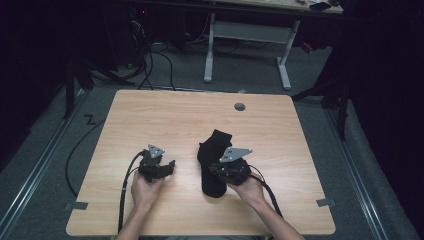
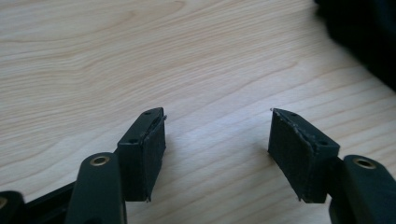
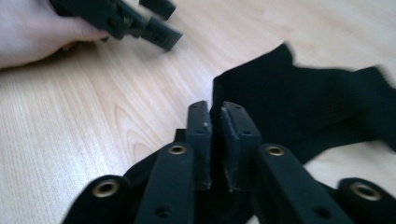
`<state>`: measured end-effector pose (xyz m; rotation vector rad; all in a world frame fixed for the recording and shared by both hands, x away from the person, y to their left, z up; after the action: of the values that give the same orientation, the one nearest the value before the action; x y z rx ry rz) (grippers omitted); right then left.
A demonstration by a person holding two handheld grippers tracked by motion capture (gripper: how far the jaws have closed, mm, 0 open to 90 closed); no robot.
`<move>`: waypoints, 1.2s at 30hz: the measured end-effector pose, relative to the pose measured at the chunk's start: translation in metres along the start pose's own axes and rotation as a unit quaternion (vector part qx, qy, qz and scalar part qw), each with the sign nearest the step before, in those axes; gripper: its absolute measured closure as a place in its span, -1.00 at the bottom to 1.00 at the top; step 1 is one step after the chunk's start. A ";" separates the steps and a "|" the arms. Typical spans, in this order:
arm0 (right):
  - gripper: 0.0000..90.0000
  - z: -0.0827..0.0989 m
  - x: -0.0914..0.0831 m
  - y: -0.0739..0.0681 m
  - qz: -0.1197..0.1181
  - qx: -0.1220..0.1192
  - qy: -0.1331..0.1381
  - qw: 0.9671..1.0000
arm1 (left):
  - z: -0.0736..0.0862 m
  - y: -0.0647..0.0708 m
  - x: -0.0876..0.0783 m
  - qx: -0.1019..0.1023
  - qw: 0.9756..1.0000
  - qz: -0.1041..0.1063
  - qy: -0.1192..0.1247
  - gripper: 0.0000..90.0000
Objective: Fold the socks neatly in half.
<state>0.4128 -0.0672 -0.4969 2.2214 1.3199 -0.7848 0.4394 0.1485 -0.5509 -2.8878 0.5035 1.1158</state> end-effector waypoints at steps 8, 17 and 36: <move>0.46 0.010 0.008 0.000 -0.019 0.026 0.003 0.999 | -0.007 0.026 -0.011 0.014 0.999 0.047 0.017 -0.15; 0.40 -0.003 -0.019 0.010 -0.008 0.043 0.054 0.998 | -0.021 0.046 -0.022 0.028 0.997 0.069 0.034 -0.14; 0.58 0.020 -0.007 0.099 0.122 0.140 0.001 0.982 | -0.060 0.117 -0.004 0.092 0.989 0.118 -0.003 -0.13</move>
<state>0.4934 -0.1286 -0.4992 2.5423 0.9576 -0.9200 0.4411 0.0317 -0.4911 -2.7164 0.9171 1.0384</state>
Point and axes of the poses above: each handheld gripper's, and its own axes: x roughly forward along the jaws, z roughly out of its underside, y roughly to its right, the point moved 7 cm from there along x, roughly forward along the jaws, and after that the axes turned 6 degrees about -x, right-handed, at the moved point
